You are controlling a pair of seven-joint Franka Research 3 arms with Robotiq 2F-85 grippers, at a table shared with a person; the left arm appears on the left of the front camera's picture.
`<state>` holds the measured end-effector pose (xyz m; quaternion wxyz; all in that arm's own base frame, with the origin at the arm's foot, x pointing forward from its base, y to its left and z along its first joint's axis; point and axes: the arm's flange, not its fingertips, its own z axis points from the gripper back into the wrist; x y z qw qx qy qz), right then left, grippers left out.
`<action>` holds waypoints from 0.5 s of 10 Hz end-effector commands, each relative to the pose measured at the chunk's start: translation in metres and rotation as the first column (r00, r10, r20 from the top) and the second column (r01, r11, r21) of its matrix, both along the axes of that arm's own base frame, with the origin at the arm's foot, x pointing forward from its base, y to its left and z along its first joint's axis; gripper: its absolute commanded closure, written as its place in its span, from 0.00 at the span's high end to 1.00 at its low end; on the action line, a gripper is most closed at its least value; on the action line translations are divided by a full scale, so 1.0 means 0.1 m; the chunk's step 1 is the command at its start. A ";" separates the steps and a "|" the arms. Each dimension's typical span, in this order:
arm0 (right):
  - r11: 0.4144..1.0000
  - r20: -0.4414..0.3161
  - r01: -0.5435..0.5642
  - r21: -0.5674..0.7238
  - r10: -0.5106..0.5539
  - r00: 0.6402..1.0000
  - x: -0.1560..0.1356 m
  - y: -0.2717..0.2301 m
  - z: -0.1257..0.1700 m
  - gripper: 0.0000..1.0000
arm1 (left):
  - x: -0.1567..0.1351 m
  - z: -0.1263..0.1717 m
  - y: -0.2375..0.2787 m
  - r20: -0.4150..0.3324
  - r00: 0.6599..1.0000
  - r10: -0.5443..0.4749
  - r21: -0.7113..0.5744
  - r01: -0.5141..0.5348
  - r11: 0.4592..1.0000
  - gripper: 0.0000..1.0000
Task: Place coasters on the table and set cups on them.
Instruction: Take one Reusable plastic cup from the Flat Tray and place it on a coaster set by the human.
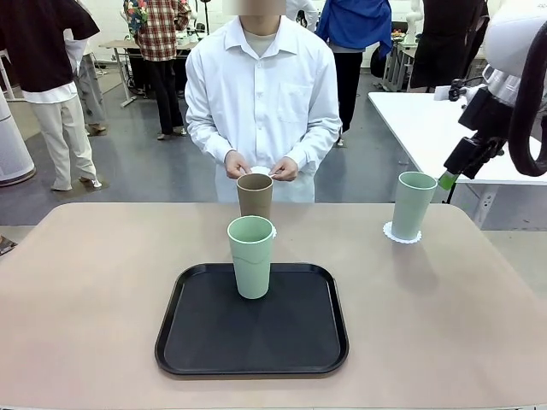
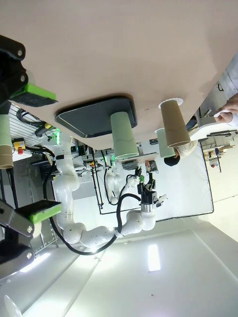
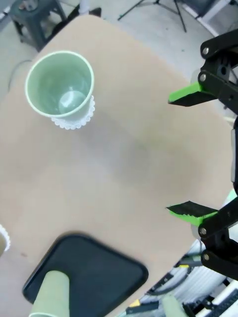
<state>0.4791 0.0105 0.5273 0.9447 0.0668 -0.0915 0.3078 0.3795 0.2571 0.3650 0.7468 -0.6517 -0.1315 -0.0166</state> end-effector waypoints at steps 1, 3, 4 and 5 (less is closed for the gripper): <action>0.998 -0.055 0.052 -0.023 -0.053 0.997 0.19 0.06 -0.02 1.00 | -0.01 0.02 0.01 0.014 1.000 0.002 -0.007 -0.002 1.000 1.00; 1.000 0.000 0.000 0.000 0.000 1.000 0.00 0.00 0.00 1.00 | -0.01 0.02 0.01 0.014 1.000 0.002 -0.007 -0.002 1.000 1.00; 1.000 0.000 0.000 0.000 0.000 1.000 0.00 0.00 0.00 1.00 | -0.01 0.02 0.01 0.014 1.000 0.002 -0.007 -0.002 1.000 1.00; 1.000 0.000 0.000 0.000 0.000 1.000 0.00 0.00 0.00 1.00 | -0.01 0.02 0.01 0.014 1.000 0.002 -0.007 -0.002 1.000 1.00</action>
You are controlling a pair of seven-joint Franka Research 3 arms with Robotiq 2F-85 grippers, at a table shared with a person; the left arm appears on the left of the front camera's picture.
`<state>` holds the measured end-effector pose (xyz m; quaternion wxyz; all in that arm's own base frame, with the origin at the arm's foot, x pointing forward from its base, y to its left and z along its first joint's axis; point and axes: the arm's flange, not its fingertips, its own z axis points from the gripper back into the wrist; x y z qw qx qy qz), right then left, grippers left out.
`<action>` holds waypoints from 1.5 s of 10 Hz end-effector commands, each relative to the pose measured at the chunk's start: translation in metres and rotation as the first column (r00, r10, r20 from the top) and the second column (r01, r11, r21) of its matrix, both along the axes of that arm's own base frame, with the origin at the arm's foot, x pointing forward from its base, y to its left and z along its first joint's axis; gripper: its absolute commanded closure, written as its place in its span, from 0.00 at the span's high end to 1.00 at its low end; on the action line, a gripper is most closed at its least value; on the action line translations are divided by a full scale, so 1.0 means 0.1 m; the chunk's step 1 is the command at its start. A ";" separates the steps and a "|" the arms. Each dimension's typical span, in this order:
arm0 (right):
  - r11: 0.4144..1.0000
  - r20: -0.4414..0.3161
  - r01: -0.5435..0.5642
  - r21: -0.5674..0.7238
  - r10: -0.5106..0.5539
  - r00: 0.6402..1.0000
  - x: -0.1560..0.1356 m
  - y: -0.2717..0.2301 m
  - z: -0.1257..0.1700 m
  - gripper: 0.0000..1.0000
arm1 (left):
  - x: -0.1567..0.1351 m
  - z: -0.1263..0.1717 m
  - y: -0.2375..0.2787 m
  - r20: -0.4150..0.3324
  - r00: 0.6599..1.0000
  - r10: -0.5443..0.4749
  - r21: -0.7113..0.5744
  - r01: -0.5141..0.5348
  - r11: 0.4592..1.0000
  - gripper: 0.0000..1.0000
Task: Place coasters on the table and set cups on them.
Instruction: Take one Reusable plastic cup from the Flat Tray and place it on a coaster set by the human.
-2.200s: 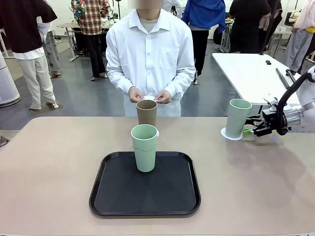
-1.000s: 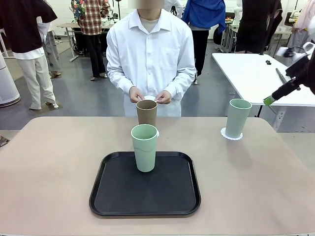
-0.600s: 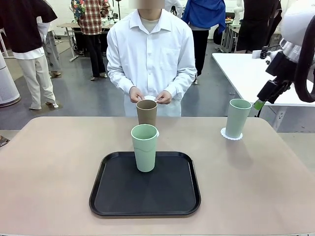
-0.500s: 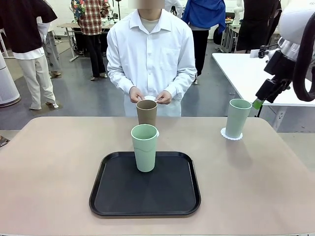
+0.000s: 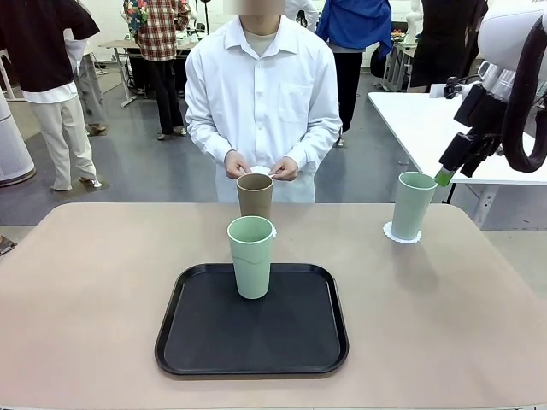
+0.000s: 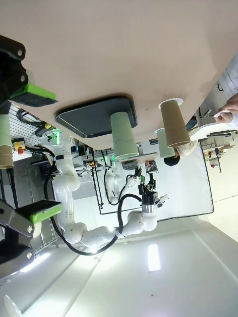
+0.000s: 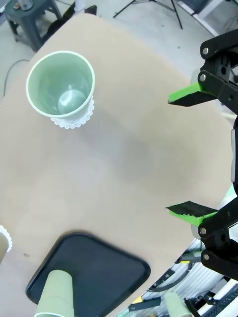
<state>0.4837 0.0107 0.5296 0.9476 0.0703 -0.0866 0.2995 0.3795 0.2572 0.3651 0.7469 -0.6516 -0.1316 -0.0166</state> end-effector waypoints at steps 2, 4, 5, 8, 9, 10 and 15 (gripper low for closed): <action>1.000 0.013 -0.016 -0.005 0.016 1.000 -0.05 0.00 -0.02 1.00 | -0.01 0.02 0.01 0.014 1.000 0.002 -0.007 -0.002 1.000 1.00; 1.000 0.013 -0.016 -0.005 0.016 1.000 -0.05 0.00 -0.02 1.00 | -0.01 0.02 0.01 0.014 1.000 0.002 -0.007 -0.002 1.000 1.00; 1.000 0.013 -0.016 -0.005 0.016 1.000 -0.05 0.00 -0.02 1.00 | -0.01 0.02 0.01 0.014 1.000 0.002 -0.007 -0.002 1.000 1.00; 1.000 0.013 -0.016 -0.005 0.016 1.000 -0.05 0.00 -0.02 1.00 | -0.01 0.02 0.01 0.014 1.000 0.002 -0.007 -0.002 1.000 1.00; 1.000 0.013 -0.016 -0.005 0.016 1.000 -0.05 0.00 -0.02 1.00 | -0.01 0.02 0.01 0.014 1.000 0.002 -0.007 -0.002 1.000 1.00; 1.000 0.013 -0.016 -0.005 0.016 1.000 -0.05 0.00 -0.02 1.00 | -0.01 0.02 0.01 0.014 1.000 0.002 -0.007 -0.002 1.000 1.00; 0.736 -0.181 0.271 0.620 -0.202 0.963 -0.12 -1.26 -0.33 1.00 | -0.01 0.02 0.01 0.014 1.000 0.002 -0.007 -0.002 1.000 1.00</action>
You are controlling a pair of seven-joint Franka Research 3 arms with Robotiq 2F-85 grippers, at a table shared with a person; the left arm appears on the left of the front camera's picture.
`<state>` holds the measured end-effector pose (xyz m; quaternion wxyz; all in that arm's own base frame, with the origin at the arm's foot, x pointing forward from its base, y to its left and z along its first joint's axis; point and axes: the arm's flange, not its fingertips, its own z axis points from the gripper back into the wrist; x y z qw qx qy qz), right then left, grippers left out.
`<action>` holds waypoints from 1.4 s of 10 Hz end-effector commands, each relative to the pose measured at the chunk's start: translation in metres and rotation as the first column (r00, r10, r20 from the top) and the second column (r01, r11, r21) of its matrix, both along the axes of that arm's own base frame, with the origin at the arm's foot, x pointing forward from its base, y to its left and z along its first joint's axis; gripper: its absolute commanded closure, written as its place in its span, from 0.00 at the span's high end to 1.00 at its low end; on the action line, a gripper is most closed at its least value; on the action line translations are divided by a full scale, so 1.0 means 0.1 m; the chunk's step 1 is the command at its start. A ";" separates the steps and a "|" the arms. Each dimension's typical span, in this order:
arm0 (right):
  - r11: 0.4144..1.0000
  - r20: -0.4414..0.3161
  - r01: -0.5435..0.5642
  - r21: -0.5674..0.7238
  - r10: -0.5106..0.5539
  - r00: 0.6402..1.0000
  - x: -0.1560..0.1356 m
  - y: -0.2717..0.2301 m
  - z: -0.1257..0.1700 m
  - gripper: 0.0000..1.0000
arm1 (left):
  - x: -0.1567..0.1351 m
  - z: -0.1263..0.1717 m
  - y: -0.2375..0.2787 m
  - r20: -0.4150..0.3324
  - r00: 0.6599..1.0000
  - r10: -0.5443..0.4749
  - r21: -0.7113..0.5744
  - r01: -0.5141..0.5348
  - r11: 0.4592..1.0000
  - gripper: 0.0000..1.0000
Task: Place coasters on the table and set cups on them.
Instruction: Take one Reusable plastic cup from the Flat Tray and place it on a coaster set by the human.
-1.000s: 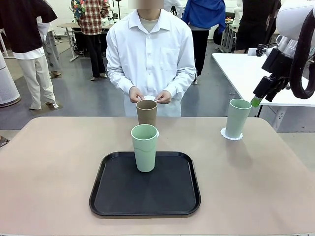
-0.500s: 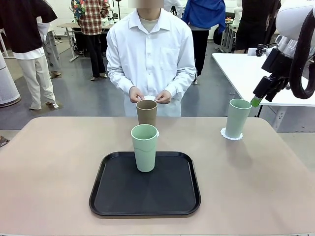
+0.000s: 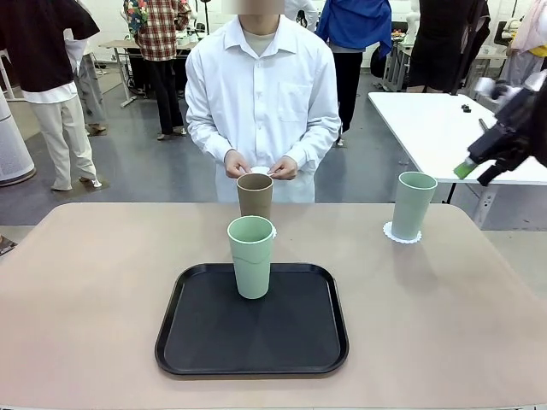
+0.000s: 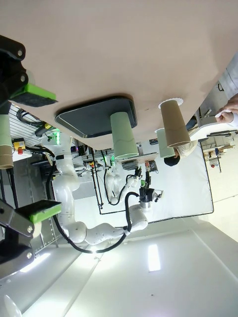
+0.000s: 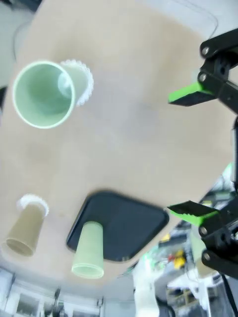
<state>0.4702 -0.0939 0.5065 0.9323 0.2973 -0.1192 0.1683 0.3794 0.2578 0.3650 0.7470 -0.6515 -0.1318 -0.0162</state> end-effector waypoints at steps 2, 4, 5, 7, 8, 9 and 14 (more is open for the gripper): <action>0.894 -0.026 0.150 0.421 -0.153 0.988 -0.20 -0.70 -0.32 1.00 | -0.01 0.02 0.01 0.014 1.000 0.001 -0.007 -0.001 1.000 1.00; 0.821 -0.049 0.178 0.543 -0.180 0.982 -0.40 -1.07 -0.59 1.00 | -0.01 0.02 0.01 0.014 1.000 0.001 -0.007 -0.001 1.000 1.00; 0.792 -0.052 0.194 0.578 -0.202 0.978 -0.53 -1.22 -0.72 1.00 | -0.01 0.02 0.01 0.014 1.000 0.001 -0.007 -0.001 1.000 1.00; 0.733 -0.103 0.236 0.638 -0.223 0.969 -0.77 -1.43 -0.97 1.00 | -0.01 0.02 0.01 0.014 1.000 0.001 -0.007 -0.001 1.000 1.00; 0.711 -0.128 0.246 0.658 -0.216 0.968 -0.86 -1.51 -1.07 1.00 | -0.01 0.02 0.01 0.014 1.000 0.001 -0.007 -0.001 1.000 1.00; 0.697 -0.144 0.248 0.672 -0.206 0.968 -0.92 -1.57 -1.16 1.00 | -0.01 0.02 0.01 0.014 1.000 0.001 -0.007 -0.001 1.000 1.00; 0.677 -0.115 0.268 0.685 -0.263 0.958 -1.03 -1.59 -1.53 1.00 | -0.01 0.02 0.01 0.014 1.000 0.001 -0.007 -0.001 1.000 1.00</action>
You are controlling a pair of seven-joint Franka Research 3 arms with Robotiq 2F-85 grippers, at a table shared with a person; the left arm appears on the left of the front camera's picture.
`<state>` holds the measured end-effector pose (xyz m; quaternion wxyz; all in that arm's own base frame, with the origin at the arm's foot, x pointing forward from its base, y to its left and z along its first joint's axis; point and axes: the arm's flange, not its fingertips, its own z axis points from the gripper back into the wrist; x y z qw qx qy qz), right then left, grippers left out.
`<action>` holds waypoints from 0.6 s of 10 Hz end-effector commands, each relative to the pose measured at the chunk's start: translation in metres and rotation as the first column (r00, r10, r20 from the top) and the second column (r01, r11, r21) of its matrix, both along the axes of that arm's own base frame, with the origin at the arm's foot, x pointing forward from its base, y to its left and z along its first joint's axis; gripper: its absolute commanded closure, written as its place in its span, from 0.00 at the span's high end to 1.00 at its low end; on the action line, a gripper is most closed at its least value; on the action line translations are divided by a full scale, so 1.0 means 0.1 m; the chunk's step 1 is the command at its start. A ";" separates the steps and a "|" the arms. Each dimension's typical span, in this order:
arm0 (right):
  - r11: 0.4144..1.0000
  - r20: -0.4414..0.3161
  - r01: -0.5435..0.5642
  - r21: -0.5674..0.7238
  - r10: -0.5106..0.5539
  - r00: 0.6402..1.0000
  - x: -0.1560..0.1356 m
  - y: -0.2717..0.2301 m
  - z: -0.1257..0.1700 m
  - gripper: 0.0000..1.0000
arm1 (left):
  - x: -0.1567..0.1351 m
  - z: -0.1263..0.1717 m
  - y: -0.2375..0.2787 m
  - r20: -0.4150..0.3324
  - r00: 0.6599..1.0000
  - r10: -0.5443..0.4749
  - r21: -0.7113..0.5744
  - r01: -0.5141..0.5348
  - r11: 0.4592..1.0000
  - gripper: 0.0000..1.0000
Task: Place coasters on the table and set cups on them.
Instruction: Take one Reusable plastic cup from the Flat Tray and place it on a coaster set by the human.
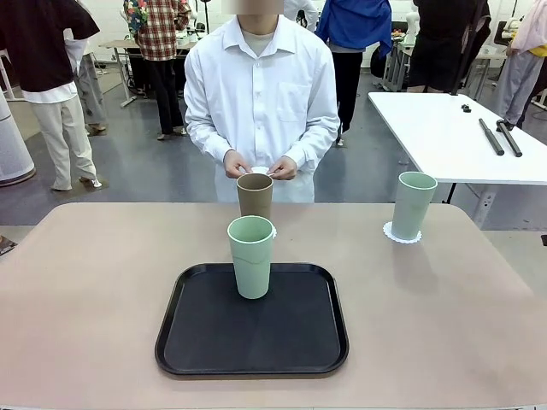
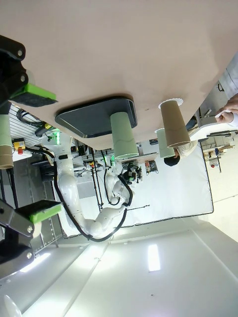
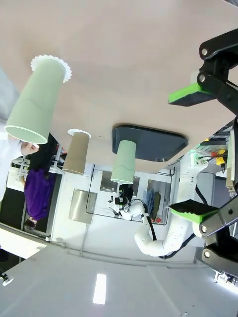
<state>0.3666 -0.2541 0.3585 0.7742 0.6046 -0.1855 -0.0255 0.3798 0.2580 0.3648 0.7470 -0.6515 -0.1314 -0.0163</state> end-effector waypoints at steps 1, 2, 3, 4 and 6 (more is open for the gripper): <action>0.999 0.060 0.051 0.007 -0.051 0.997 0.02 0.02 -0.08 1.00 | -0.01 0.02 0.01 0.014 1.000 0.002 -0.007 -0.002 1.000 1.00; 0.998 0.063 0.058 -0.001 -0.057 0.996 0.01 0.02 -0.08 1.00 | -0.01 0.02 0.01 0.014 1.000 0.002 -0.007 -0.002 1.000 1.00; 0.998 0.049 0.050 -0.023 -0.048 0.998 0.03 0.04 -0.10 1.00 | -0.01 0.02 0.01 0.014 1.000 0.002 -0.007 -0.002 1.000 1.00; 1.000 0.047 0.007 -0.021 -0.006 0.999 0.03 0.08 -0.08 1.00 | -0.01 0.02 0.01 0.014 1.000 0.002 -0.007 -0.002 1.000 1.00; 1.000 0.027 0.024 -0.011 -0.024 0.999 0.03 -0.02 -0.05 1.00 | -0.01 0.02 0.01 0.014 1.000 0.002 -0.007 -0.002 1.000 1.00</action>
